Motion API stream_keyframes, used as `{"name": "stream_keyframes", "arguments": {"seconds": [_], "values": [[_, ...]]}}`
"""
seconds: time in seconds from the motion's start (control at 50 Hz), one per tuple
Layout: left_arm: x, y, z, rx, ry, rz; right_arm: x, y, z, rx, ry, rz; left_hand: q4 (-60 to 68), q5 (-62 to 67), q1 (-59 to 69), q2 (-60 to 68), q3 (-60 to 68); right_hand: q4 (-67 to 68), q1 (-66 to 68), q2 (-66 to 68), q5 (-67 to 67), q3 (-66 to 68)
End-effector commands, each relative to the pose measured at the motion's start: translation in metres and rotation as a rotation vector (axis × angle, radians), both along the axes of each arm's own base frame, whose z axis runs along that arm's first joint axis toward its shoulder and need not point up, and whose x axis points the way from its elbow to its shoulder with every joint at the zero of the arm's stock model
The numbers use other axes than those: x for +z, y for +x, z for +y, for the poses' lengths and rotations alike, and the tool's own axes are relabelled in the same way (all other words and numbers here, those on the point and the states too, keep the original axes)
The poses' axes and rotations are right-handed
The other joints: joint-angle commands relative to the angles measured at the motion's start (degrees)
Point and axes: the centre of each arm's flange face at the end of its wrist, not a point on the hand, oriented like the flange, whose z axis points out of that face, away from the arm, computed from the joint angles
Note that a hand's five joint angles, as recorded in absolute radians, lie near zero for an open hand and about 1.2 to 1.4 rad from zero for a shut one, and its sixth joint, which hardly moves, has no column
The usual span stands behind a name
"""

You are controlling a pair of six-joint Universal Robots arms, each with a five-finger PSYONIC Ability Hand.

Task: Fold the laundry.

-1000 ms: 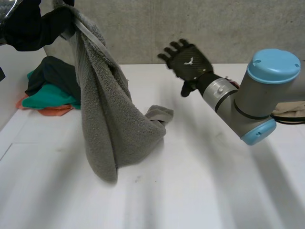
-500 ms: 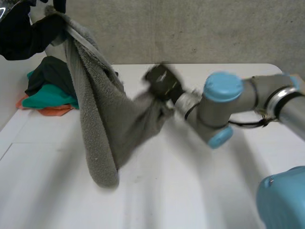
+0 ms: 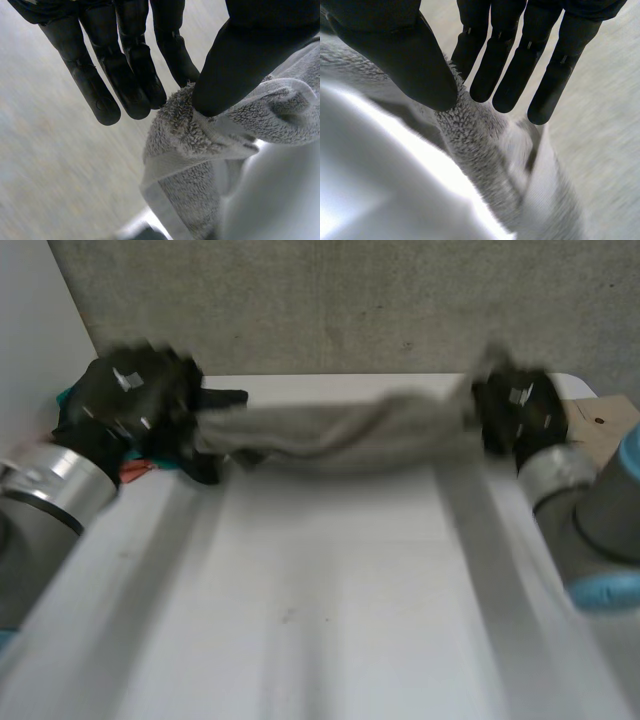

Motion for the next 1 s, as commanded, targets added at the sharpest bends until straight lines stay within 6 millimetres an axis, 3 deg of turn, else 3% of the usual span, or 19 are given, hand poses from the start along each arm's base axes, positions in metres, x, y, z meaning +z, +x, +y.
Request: {"name": "stream_keyframes", "arguments": {"seconds": [0.02,0.04,0.1,0.12,0.2,0.34,0.42,0.6,0.84,0.86,0.88,0.9,0.94,1.0], "values": [[-0.067,-0.009,0.004,0.003,0.157,-0.166,-0.074,-0.007,0.047,0.069,0.268,0.274,11.05,13.84,14.19,11.23,11.59,6.41,10.49,7.37,8.29,6.95],[-0.071,-0.009,0.007,0.006,0.165,-0.19,-0.076,-0.009,0.051,0.069,0.303,0.317,11.05,13.84,14.19,11.23,11.59,-17.62,-13.54,-16.65,-15.74,-17.08],[-0.07,-0.009,0.011,0.009,0.161,-0.204,-0.066,-0.011,0.049,0.059,0.307,0.329,11.05,13.84,14.19,11.23,11.59,-43.03,-38.95,-42.07,-41.15,-42.49],[-0.067,-0.009,0.012,0.012,0.151,-0.201,-0.052,-0.011,0.044,0.048,0.291,0.316,11.05,13.84,14.19,11.23,11.59,-46.59,-42.51,-45.63,-44.71,-46.05],[-0.054,-0.006,0.015,0.02,0.119,-0.181,-0.016,-0.01,0.033,0.038,0.25,0.282,11.05,13.84,14.19,11.23,11.59,-50.32,-46.24,-49.36,-48.44,-49.78],[-0.037,0.003,0.022,0.039,0.088,-0.14,0.011,-0.003,0.01,0.055,0.277,0.299,11.05,13.84,14.19,11.23,11.59,-50.32,-46.24,-49.36,-48.44,-49.78],[-0.027,0.01,0.028,0.048,0.07,-0.109,0.007,0.0,-0.012,0.052,0.327,0.345,11.05,13.84,14.19,11.23,11.59,-49.15,-45.07,-48.19,-47.27,-48.61],[-0.017,0.014,0.03,0.047,0.051,-0.067,-0.042,0.005,-0.057,0.002,0.426,0.429,11.05,13.84,14.19,11.23,11.59,-45.11,-41.03,-44.15,-43.23,-44.57],[-0.013,0.012,0.033,0.039,0.046,-0.046,-0.101,-0.001,-0.106,-0.109,0.297,0.504,11.05,13.84,14.19,11.23,11.59,-39.4,-35.32,-38.44,-37.52,-38.86],[-0.013,0.013,0.033,0.039,0.046,-0.046,-0.103,-0.002,-0.109,-0.112,0.289,0.505,11.05,13.84,14.19,11.23,11.59,-35.56,-31.48,-34.6,-33.68,-35.02],[-0.012,0.013,0.032,0.044,0.043,-0.045,-0.106,-0.002,-0.112,-0.114,0.276,0.501,11.05,13.84,14.19,11.23,11.59,-11.21,-7.13,-10.25,-9.33,-10.67],[-0.012,0.014,0.031,0.045,0.041,-0.044,-0.106,-0.002,-0.113,-0.116,0.271,0.496,11.05,13.84,14.19,11.23,11.59,7.69,11.77,8.65,9.57,8.23],[-0.012,0.014,0.031,0.048,0.041,-0.044,-0.096,-0.003,-0.116,-0.129,0.245,0.477,11.05,13.84,14.19,11.23,11.59,11.26,15.34,12.23,13.14,11.8],[-0.007,0.018,0.027,0.066,0.027,-0.039,-0.051,-0.005,-0.114,-0.154,0.185,0.397,11.05,13.84,14.19,11.23,11.59,11.26,15.34,12.23,13.14,11.8]]}}
